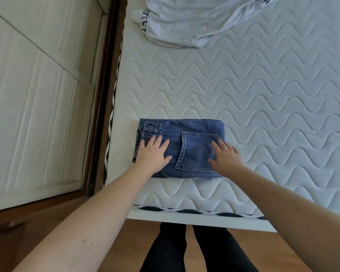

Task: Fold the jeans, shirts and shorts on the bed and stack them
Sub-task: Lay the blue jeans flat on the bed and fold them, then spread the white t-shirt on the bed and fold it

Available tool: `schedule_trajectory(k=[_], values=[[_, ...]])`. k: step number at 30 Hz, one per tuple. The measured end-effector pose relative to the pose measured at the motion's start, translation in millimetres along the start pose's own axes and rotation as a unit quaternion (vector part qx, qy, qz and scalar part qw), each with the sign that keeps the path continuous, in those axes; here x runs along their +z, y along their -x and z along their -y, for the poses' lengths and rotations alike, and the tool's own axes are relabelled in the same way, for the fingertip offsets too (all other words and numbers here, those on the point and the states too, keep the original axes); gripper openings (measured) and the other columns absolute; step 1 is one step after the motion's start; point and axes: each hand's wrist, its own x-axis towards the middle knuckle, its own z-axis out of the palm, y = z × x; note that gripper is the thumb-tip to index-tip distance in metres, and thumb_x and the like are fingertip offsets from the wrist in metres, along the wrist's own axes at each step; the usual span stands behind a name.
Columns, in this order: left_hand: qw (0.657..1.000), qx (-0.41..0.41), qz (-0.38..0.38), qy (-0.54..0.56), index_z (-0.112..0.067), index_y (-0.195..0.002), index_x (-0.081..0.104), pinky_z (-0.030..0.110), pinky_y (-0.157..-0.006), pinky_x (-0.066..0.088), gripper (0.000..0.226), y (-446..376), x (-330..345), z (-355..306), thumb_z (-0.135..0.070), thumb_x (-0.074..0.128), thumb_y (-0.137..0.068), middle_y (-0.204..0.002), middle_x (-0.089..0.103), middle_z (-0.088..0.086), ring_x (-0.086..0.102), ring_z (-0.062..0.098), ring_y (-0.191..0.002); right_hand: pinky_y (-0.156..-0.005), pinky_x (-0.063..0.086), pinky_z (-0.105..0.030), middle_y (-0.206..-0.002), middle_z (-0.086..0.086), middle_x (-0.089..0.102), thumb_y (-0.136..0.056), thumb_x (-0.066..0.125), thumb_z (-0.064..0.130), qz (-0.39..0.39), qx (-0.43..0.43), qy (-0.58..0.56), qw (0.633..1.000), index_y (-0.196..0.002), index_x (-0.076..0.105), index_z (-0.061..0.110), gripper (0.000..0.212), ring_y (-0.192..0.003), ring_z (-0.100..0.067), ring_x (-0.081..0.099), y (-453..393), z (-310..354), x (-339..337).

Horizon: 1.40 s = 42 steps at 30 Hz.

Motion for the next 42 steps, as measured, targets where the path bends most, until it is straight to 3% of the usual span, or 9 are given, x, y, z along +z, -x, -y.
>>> schedule_trajectory(k=[7, 10, 15, 20, 26, 29, 33, 37, 42], values=[[0.99, 0.02, -0.137, 0.041, -0.031, -0.155, 0.015, 0.052, -0.118, 0.016, 0.066, 93, -83, -23, -0.061, 0.021, -0.097, -0.163, 0.014, 0.005, 0.011, 0.024, -0.15, -0.121, 0.01, -0.042, -0.164, -0.003, 0.012, -0.101, 0.03, 0.054, -0.108, 0.028, -0.034, 0.993, -0.156, 0.008, 0.026, 0.066, -0.15, -0.024, 0.01, 112, 4, -71], [0.981, 0.036, -0.19, 0.035, -0.032, -0.153, 0.022, 0.051, -0.116, 0.019, 0.071, 131, -124, -17, -0.065, 0.008, -0.092, -0.162, 0.02, 0.004, 0.016, 0.024, -0.148, -0.121, 0.009, -0.04, -0.164, 0.0, 0.012, -0.1, 0.028, 0.057, -0.149, 0.027, -0.038, 0.988, -0.156, 0.011, 0.026, 0.066, -0.151, -0.022, 0.009, 156, 9, -102], [0.956, 0.05, -0.286, 0.044, -0.035, -0.151, 0.027, 0.052, -0.116, 0.021, 0.071, 186, -196, -5, -0.065, 0.001, -0.092, -0.159, 0.029, 0.003, 0.022, 0.023, -0.147, -0.122, 0.005, -0.039, -0.164, 0.003, 0.008, -0.097, 0.024, 0.064, -0.159, 0.017, -0.032, 0.987, -0.155, 0.012, 0.03, 0.069, -0.151, -0.018, 0.005, 206, 24, -149], [0.947, 0.065, -0.314, 0.015, -0.037, -0.153, 0.016, 0.051, -0.119, 0.012, 0.07, 230, -234, 11, -0.066, 0.001, -0.091, -0.162, 0.018, 0.001, 0.011, 0.021, -0.15, -0.121, 0.001, -0.037, -0.165, 0.004, 0.004, -0.097, 0.018, 0.064, -0.219, 0.025, -0.039, 0.975, -0.156, 0.009, 0.032, 0.068, -0.151, -0.017, 0.002, 244, 47, -194], [0.934, 0.063, -0.351, -0.003, -0.037, -0.155, 0.009, 0.046, -0.121, 0.003, 0.063, 255, -241, 37, -0.06, 0.013, -0.097, -0.164, 0.008, -0.001, 0.002, 0.019, -0.151, -0.121, 0.0, -0.034, -0.164, 0.005, 0.012, -0.099, 0.026, 0.054, -0.374, 0.003, -0.063, 0.925, -0.156, 0.009, 0.031, 0.063, -0.151, -0.015, 0.008, 275, 79, -230], [0.941, 0.045, -0.335, -0.006, -0.037, -0.155, 0.002, 0.044, -0.122, 0.0, 0.061, 257, -239, 51, -0.054, 0.02, -0.1, -0.165, 0.004, -0.001, -0.003, 0.018, -0.151, -0.12, -0.009, -0.032, -0.164, 0.008, -0.001, -0.095, 0.011, 0.061, -0.357, 0.012, -0.041, 0.933, -0.155, -0.002, 0.035, 0.067, -0.151, -0.013, -0.004, 281, 90, -236], [0.944, 0.023, -0.329, 0.004, -0.038, -0.155, 0.003, 0.043, -0.12, -0.002, 0.065, 266, -232, 61, -0.062, 0.009, -0.095, -0.164, 0.007, -0.002, -0.001, 0.018, -0.151, -0.119, -0.013, -0.031, -0.164, 0.008, -0.006, -0.09, -0.001, 0.065, -0.349, 0.01, -0.029, 0.936, -0.155, -0.004, 0.036, 0.071, -0.15, -0.012, -0.01, 283, 102, -234], [0.942, 0.008, -0.335, 0.008, -0.036, -0.155, 0.01, 0.044, -0.119, -0.002, 0.069, 285, -225, 60, -0.065, 0.004, -0.093, -0.163, 0.014, 0.001, 0.004, 0.02, -0.151, -0.121, -0.009, -0.034, -0.164, 0.007, -0.003, -0.088, -0.004, 0.064, -0.347, -0.006, -0.026, 0.937, -0.156, 0.001, 0.035, 0.073, -0.151, -0.013, -0.008, 290, 110, -230], [0.942, -0.035, -0.333, 0.017, -0.038, -0.155, 0.005, 0.043, -0.118, -0.007, 0.069, 313, -219, 57, -0.067, 0.003, -0.092, -0.164, 0.007, -0.002, -0.002, 0.018, -0.151, -0.12, -0.012, -0.034, -0.164, 0.006, -0.005, -0.09, -0.005, 0.061, -0.347, -0.035, 0.0, 0.937, -0.156, 0.0, 0.034, 0.071, -0.151, -0.015, -0.01, 300, 114, -232]])
